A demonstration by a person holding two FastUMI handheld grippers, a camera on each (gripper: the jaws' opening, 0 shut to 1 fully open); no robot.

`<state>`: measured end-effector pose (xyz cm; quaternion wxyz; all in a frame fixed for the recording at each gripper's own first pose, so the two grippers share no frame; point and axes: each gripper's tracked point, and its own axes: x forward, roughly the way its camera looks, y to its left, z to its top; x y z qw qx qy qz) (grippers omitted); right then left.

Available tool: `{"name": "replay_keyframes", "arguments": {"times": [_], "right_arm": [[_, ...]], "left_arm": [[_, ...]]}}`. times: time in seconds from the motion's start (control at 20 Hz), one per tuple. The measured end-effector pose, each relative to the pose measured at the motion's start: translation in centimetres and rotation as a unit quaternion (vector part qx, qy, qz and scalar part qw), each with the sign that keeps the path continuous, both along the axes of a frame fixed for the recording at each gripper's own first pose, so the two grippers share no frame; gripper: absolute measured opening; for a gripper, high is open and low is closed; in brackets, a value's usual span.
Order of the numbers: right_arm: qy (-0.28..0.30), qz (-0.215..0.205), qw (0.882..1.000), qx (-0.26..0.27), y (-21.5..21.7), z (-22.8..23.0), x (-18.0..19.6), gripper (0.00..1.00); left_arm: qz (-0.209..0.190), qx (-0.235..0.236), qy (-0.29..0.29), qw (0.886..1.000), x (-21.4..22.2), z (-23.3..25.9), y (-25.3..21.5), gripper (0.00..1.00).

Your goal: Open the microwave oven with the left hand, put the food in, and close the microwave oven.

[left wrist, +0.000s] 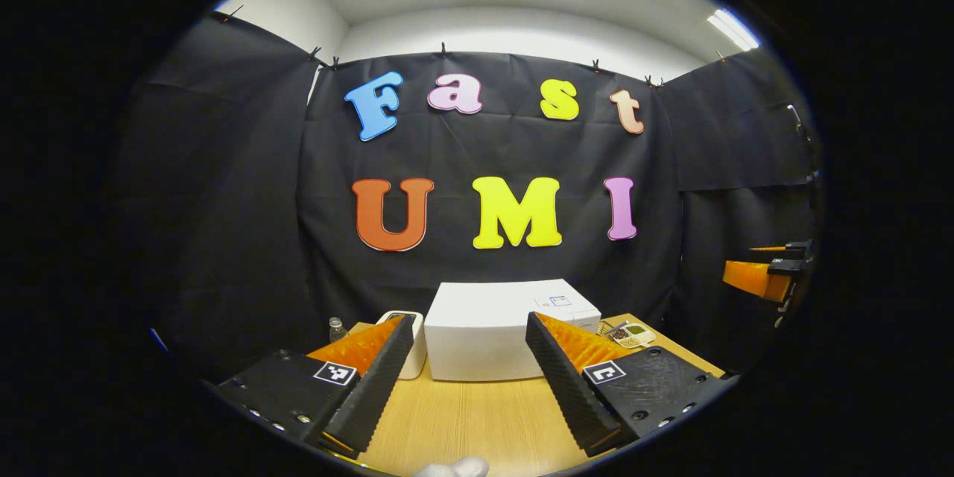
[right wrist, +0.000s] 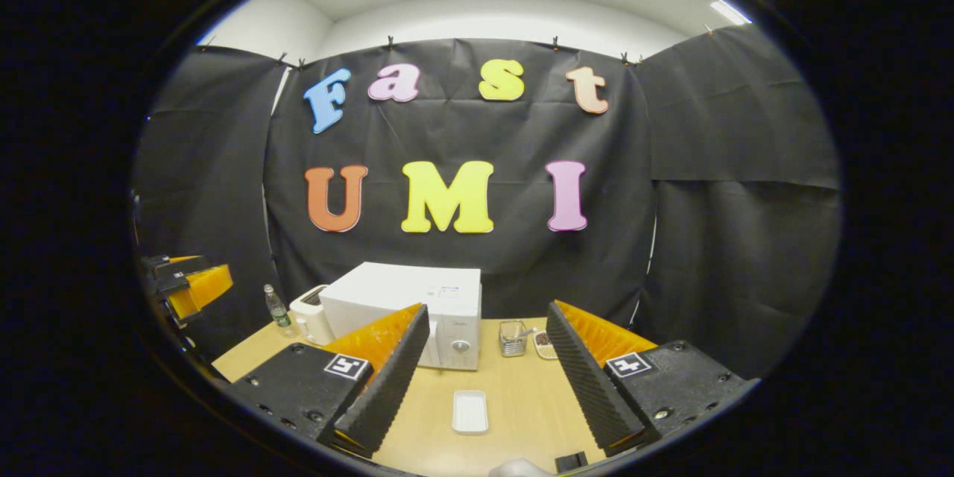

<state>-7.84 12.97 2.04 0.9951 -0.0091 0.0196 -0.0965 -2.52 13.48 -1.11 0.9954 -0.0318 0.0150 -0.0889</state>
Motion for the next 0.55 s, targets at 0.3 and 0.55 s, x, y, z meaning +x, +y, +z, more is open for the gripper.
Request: {"name": "replay_keyframes", "arguments": {"times": [0.3,0.55], "right_arm": [[-0.010,-0.009,1.000,0.005,-1.5,1.0,0.2,0.92],[-0.007,-0.004,1.000,0.005,-1.7,1.2,0.6,0.92]], "left_arm": [[-0.001,0.009,0.002,1.000,0.5,0.3,-0.4,0.94],[-0.004,0.010,0.005,1.000,0.8,0.3,-1.2,0.94]]}}
